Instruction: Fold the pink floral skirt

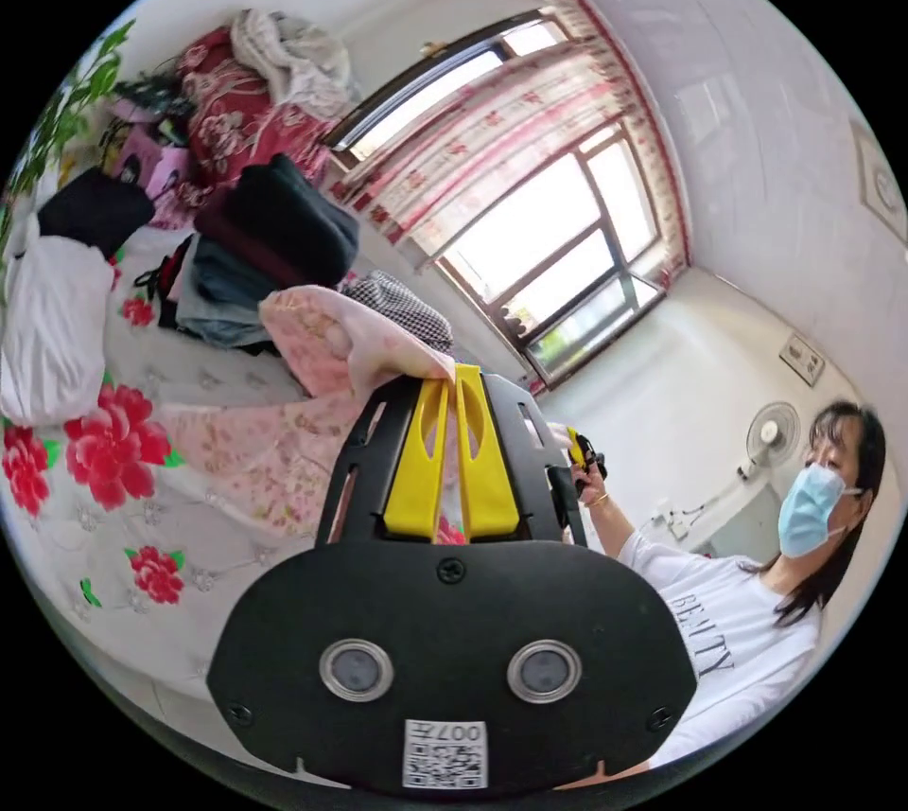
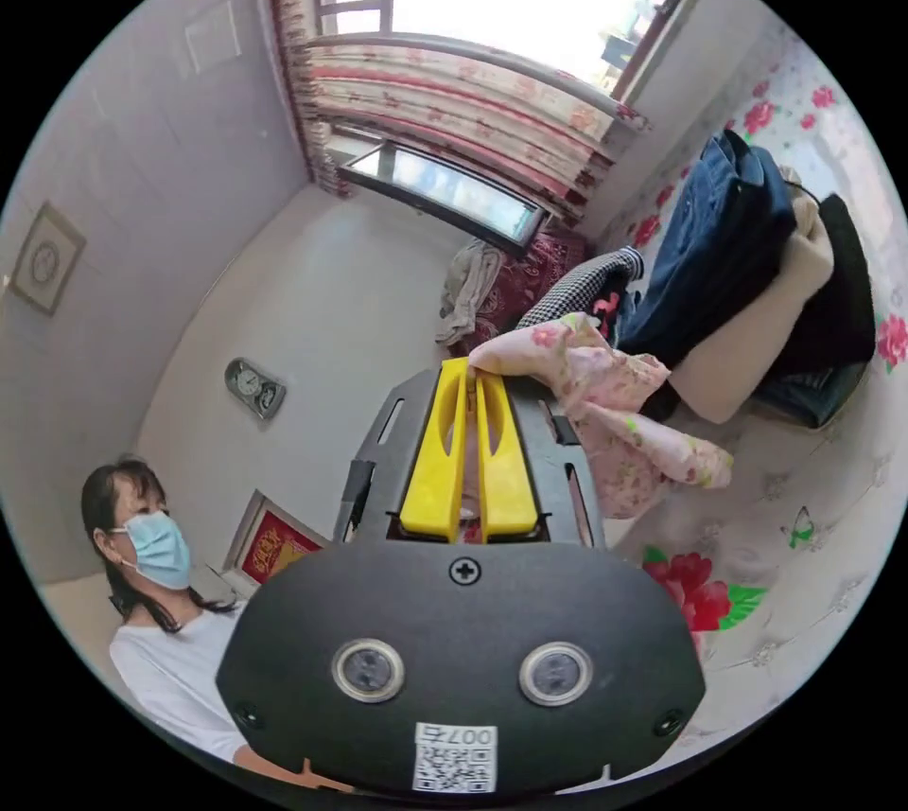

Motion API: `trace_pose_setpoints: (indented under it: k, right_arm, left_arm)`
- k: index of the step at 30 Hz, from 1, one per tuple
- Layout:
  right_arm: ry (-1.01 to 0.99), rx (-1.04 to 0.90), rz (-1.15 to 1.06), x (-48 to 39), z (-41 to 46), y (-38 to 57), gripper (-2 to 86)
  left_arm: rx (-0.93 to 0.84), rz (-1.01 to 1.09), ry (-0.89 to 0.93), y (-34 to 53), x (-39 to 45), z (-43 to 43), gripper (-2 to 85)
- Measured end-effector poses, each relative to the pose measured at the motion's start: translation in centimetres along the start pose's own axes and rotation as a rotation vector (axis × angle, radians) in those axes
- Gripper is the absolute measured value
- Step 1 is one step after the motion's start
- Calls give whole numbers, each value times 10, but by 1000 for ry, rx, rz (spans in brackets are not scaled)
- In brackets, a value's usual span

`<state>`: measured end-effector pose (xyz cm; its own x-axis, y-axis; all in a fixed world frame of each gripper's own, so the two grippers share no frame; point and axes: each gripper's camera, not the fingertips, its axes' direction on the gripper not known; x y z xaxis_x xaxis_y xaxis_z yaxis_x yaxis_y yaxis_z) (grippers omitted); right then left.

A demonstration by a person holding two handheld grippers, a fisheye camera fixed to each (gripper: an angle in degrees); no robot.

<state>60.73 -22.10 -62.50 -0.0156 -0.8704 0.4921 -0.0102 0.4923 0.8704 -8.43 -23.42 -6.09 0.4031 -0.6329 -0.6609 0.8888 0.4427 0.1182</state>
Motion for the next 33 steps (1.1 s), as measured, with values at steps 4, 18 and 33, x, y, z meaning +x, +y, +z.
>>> trace_pose_setpoints:
  k: [4, 18, 33]
  right_arm:
    - [120, -86, -141, -44, -35, 49, -4]
    - [607, -439, 343, 116, -60, 338, -2]
    - [905, -194, 319, 69, -39, 356, 49]
  left_arm:
    - [-71, 21, 15, 43, 1, 7, -9]
    - [-307, -607, -387, 336, -132, 39, -8]
    - [-159, -523, -387, 265, -180, -18, 85]
